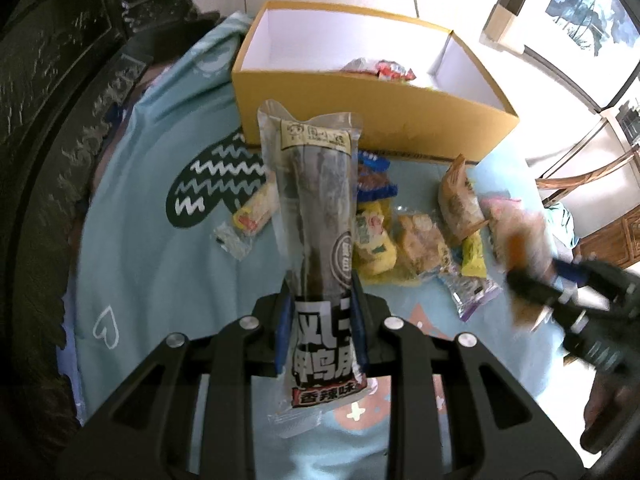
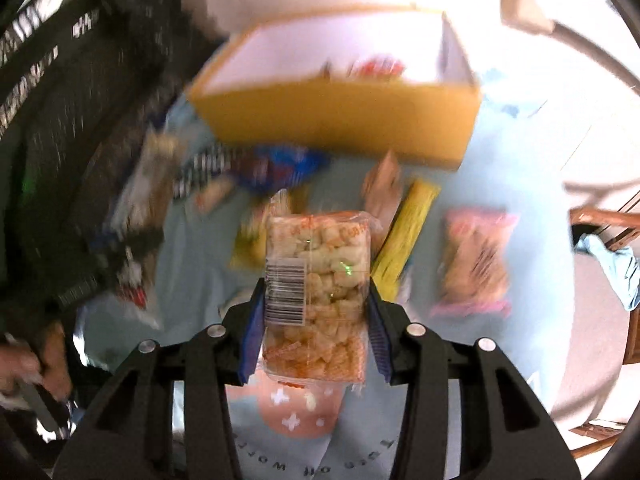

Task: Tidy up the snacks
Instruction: 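Lower both packs into the yellow box and open both tools, then grasp the yellow bread pack with left tool while right tool grasps brown paper pastry bag, then carry both packs into the yellow box and release them, then grasp the long white rice-cake roll with left tool while right tool grasps pink cracker bag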

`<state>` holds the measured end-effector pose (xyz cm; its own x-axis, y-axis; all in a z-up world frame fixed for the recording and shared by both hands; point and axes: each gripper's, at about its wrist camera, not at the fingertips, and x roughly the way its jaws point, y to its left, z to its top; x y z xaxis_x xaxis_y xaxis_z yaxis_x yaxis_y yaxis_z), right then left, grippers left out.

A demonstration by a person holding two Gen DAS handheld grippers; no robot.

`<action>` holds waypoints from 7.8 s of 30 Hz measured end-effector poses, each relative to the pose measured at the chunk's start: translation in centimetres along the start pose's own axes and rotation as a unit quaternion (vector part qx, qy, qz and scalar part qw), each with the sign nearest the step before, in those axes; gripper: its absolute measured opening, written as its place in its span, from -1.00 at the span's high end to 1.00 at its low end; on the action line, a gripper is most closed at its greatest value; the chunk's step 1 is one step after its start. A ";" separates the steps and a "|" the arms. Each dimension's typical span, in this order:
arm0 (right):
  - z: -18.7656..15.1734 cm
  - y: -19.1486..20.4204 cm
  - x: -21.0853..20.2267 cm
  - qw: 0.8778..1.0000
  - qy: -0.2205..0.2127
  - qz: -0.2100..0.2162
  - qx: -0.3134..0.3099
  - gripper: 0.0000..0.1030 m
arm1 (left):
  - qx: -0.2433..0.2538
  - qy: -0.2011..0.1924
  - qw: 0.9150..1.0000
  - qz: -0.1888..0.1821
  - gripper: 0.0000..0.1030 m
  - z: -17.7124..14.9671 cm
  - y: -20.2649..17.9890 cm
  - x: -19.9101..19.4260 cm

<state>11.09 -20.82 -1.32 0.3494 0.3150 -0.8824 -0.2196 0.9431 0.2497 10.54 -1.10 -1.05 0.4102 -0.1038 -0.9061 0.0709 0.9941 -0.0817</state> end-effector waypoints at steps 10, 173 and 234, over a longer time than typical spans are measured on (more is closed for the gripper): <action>6.6 -0.6 -3.6 0.996 -0.089 -0.002 -0.003 0.11 | 0.020 -0.054 0.998 -0.003 0.51 5.5 -1.6 -2.8; 15.2 -6.5 1.2 0.987 -0.126 -0.009 0.094 -0.14 | -0.035 -0.086 0.995 0.027 -0.90 20.0 -0.2 3.9; -0.4 -11.5 6.5 0.989 0.032 -0.130 0.067 0.05 | -0.038 0.074 0.996 0.030 0.62 4.0 6.8 13.7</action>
<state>15.47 -29.65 -10.06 0.3194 0.0572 -0.9459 -0.0052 0.9983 0.0586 20.31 4.09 -12.37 0.2733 -0.0442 -0.9609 -0.0210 0.9984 -0.0519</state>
